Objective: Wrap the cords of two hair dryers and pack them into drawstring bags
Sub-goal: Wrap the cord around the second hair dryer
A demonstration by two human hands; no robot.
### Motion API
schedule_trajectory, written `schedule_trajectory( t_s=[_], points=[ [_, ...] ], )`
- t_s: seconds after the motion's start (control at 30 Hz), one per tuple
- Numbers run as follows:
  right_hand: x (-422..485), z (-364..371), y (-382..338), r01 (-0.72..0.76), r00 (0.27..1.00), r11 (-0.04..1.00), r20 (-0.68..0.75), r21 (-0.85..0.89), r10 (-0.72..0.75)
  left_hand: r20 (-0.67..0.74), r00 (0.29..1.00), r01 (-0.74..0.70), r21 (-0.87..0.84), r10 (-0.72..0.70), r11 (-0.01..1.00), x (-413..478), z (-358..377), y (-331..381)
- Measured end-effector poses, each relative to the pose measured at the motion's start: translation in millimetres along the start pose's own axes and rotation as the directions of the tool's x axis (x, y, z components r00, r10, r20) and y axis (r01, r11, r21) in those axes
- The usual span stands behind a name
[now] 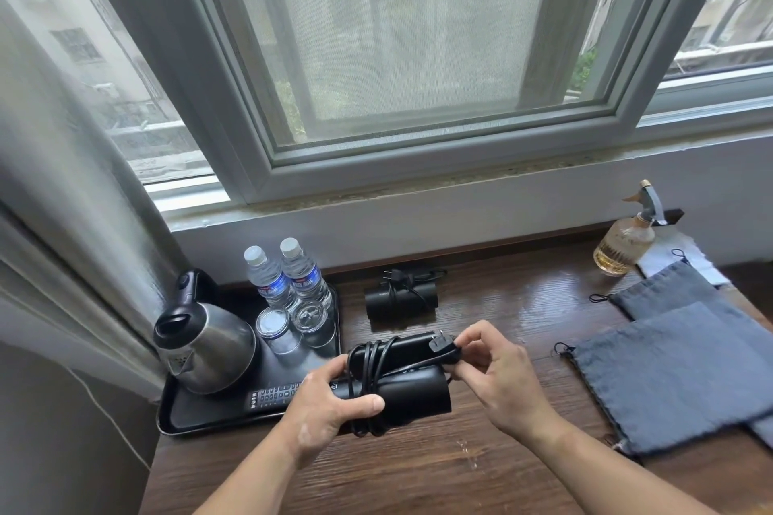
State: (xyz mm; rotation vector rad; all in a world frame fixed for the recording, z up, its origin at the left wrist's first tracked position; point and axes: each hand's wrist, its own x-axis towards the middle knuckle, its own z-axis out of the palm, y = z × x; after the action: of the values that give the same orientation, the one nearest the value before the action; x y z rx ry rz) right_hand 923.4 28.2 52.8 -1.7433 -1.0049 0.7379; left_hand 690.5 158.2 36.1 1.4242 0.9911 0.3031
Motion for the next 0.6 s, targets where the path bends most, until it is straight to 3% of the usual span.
schedule_trajectory(
  t_s=[0.2, 0.37, 0.5, 0.6],
  points=[
    [3, 1, 0, -0.052, 0.999, 0.998, -0.007, 0.03, 0.052, -0.034, 0.999, -0.018, 0.068, 0.02, 0.998, 0, -2, 1],
    [0, -2, -4, -0.13, 0.988, 0.986, 0.1, 0.1, 0.12, -0.056, 0.998, 0.006, 0.102, 0.0, 0.995, -1, 0, 7],
    [3, 7, -3, -0.164, 0.987, 0.986, -0.009, -0.037, 0.163, -0.092, 0.996, 0.005, 0.231, 0.017, 0.973, 4, 0, -3],
    [7, 13, -1, -0.207, 0.976, 0.978, -0.072, -0.037, 0.204, -0.097, 0.995, 0.032, 0.268, -0.006, 0.963, 6, 0, -4]
  ],
)
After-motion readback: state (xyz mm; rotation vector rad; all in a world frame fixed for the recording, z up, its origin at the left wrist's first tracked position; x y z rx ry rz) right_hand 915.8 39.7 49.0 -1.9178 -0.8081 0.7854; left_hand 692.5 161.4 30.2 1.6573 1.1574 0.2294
